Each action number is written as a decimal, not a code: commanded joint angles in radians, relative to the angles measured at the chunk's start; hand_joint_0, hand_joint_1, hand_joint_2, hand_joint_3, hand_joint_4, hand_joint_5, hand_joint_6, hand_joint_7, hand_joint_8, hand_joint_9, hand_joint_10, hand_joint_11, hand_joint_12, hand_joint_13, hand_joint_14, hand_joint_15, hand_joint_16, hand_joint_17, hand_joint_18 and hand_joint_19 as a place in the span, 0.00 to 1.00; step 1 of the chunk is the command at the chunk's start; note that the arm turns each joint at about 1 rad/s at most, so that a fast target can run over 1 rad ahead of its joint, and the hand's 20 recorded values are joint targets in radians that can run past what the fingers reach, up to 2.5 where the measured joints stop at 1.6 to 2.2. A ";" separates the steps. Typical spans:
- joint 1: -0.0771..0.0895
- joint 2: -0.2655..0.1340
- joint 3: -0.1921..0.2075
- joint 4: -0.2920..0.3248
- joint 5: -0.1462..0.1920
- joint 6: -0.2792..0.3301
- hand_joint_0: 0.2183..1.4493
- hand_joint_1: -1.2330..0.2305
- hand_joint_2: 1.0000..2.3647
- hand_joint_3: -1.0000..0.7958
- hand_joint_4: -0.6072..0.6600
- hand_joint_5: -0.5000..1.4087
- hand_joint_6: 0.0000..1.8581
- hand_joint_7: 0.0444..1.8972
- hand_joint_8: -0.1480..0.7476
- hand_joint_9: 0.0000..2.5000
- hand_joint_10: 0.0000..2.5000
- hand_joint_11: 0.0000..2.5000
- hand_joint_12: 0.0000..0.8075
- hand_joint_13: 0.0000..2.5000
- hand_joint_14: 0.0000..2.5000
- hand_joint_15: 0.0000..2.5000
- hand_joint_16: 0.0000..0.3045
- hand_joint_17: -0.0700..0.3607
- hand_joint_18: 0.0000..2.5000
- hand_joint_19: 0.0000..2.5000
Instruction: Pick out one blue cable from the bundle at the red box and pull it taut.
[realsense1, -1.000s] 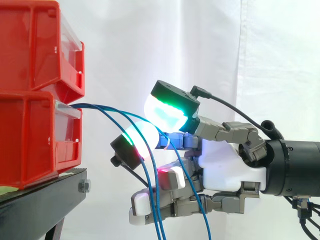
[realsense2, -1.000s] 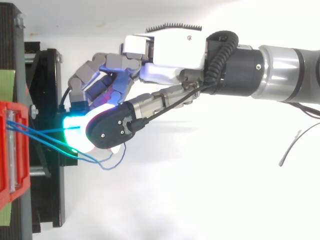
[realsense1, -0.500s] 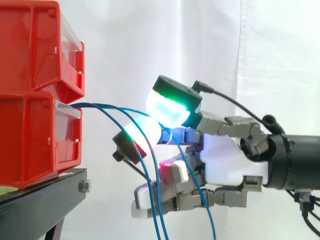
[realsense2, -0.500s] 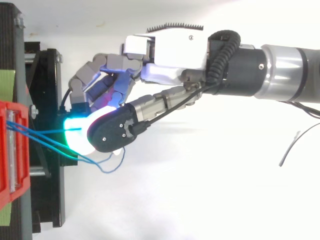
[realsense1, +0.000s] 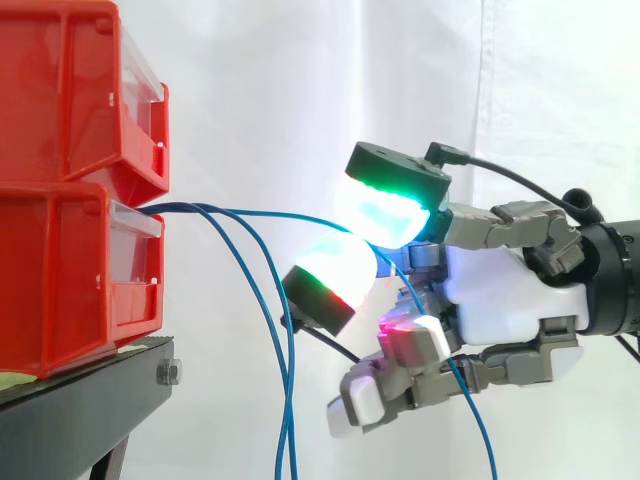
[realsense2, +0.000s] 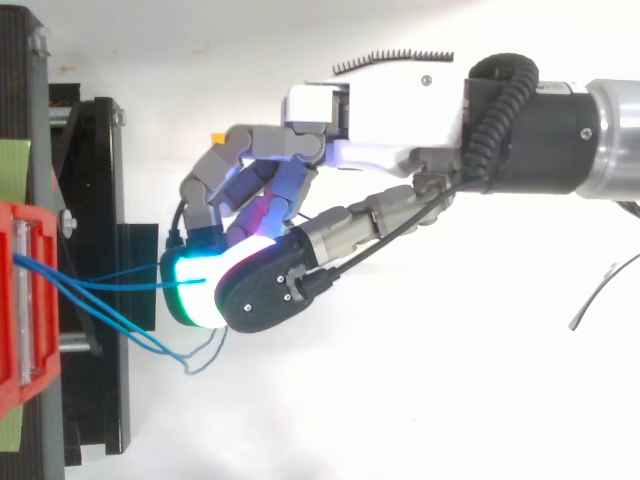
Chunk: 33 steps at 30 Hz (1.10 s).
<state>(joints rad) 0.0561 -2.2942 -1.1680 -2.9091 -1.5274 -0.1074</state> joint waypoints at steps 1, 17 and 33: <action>0.002 0.010 -0.001 -0.038 0.003 -0.003 0.30 0.38 0.01 0.41 0.40 0.21 0.50 0.46 0.40 0.47 0.01 0.32 0.14 0.33 0.01 0.24 0.01 0.18 0.11 0.20; 0.010 0.010 -0.013 -0.065 0.052 0.040 0.30 0.39 0.01 0.40 0.39 0.20 0.50 0.45 0.41 0.47 0.01 0.32 0.16 0.33 0.01 0.24 0.01 0.18 0.11 0.19; 0.021 0.010 -0.055 0.037 0.099 0.060 0.30 0.41 0.01 0.40 0.38 0.20 0.50 0.44 0.41 0.49 0.01 0.34 0.20 0.36 0.01 0.25 0.02 0.19 0.13 0.20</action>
<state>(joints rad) 0.0760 -2.2841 -1.2213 -2.8834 -1.4294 -0.0477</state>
